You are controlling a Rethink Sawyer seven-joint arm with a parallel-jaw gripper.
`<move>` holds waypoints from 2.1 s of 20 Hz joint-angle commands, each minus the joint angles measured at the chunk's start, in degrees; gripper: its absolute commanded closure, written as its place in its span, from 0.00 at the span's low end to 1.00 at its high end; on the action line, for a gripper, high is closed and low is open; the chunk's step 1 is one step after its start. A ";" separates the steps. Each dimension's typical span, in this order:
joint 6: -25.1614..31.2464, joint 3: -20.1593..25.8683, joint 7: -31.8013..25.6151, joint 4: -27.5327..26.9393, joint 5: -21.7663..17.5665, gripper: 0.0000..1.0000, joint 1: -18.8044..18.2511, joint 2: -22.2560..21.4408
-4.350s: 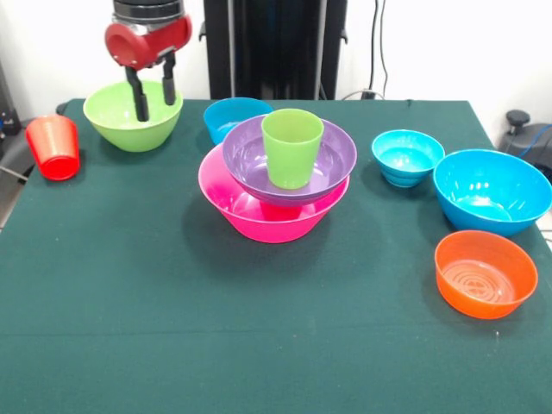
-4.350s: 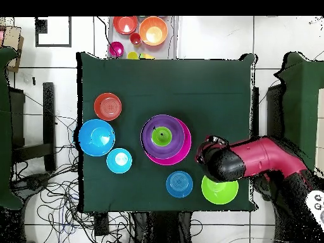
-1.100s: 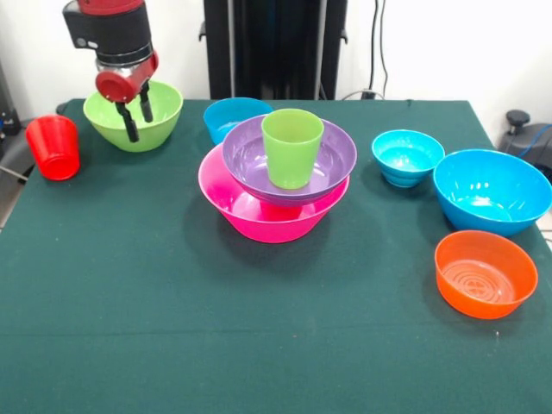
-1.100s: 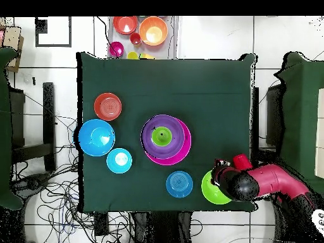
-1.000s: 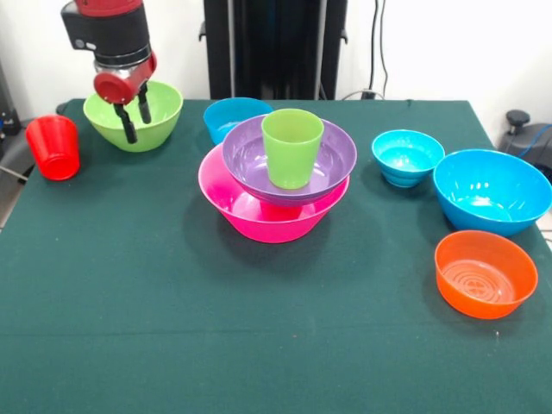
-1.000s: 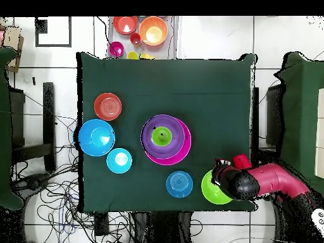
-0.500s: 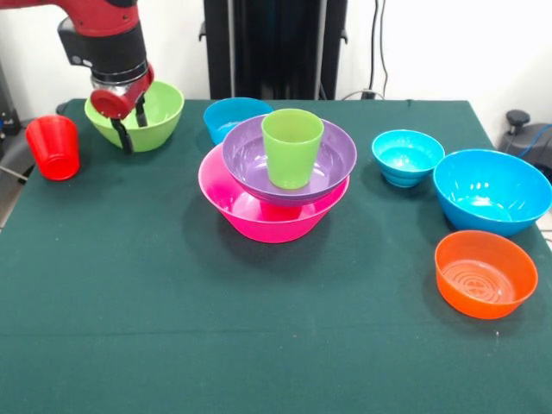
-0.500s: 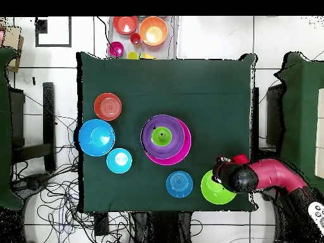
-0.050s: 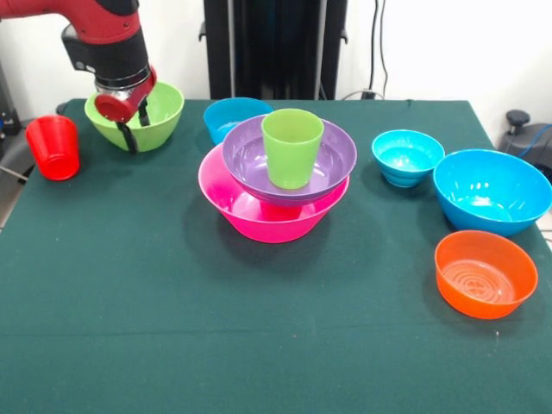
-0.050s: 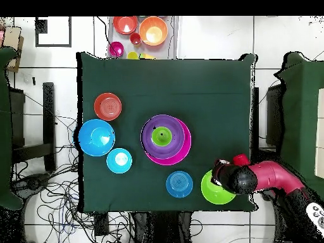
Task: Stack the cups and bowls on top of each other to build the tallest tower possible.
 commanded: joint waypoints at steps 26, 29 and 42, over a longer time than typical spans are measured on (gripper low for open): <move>8.10 3.42 -9.26 9.87 7.95 1.00 6.36 -15.50; 9.20 6.21 -11.76 10.39 11.69 1.00 6.07 -17.80; 18.69 12.77 -11.44 7.86 23.77 1.00 9.98 -25.64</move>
